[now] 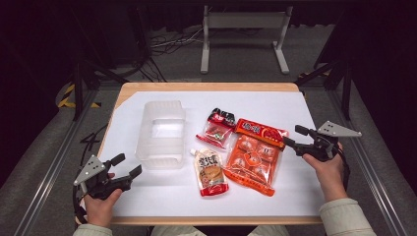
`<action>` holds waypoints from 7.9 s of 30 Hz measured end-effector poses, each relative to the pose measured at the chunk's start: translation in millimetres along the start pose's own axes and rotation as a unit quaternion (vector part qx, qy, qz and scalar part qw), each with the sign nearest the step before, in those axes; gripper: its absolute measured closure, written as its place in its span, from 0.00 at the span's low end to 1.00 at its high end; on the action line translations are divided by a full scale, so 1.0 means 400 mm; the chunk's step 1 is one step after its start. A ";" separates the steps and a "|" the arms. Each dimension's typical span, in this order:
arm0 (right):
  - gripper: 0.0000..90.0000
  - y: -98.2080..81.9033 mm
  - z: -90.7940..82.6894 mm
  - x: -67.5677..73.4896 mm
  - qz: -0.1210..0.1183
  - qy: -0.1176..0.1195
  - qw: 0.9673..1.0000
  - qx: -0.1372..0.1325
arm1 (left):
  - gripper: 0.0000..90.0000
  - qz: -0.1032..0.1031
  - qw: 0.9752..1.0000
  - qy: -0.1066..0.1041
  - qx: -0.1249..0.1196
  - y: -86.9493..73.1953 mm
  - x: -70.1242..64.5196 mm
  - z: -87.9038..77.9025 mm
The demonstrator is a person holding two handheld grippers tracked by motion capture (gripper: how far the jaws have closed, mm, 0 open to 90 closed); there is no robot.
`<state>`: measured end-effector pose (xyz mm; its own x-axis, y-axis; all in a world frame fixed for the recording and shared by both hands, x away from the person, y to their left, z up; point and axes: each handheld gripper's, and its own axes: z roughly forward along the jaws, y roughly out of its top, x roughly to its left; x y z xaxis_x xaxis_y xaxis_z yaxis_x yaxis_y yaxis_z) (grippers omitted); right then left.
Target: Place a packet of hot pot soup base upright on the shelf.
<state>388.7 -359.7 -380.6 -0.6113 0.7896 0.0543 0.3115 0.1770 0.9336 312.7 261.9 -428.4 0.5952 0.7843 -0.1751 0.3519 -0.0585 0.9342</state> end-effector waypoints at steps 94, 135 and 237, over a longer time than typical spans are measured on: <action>0.96 -0.052 0.198 -0.092 0.010 0.010 0.983 0.184 | 0.21 0.023 0.999 -0.005 0.039 0.000 -0.014 0.044; 1.00 0.106 -0.007 -0.022 -0.031 0.011 0.996 0.086 | 0.31 0.076 0.988 -0.113 0.077 0.170 -0.226 0.133; 1.00 0.222 -0.182 0.223 -0.158 0.092 0.982 -0.039 | 0.33 0.043 0.919 -0.392 -0.008 0.198 -0.428 0.576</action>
<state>308.7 -316.2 -267.0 -0.7920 0.5813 -0.1867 0.0328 0.3459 0.9377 405.2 -19.5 -396.0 0.9603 0.0902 -0.2640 0.2716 -0.0859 0.9586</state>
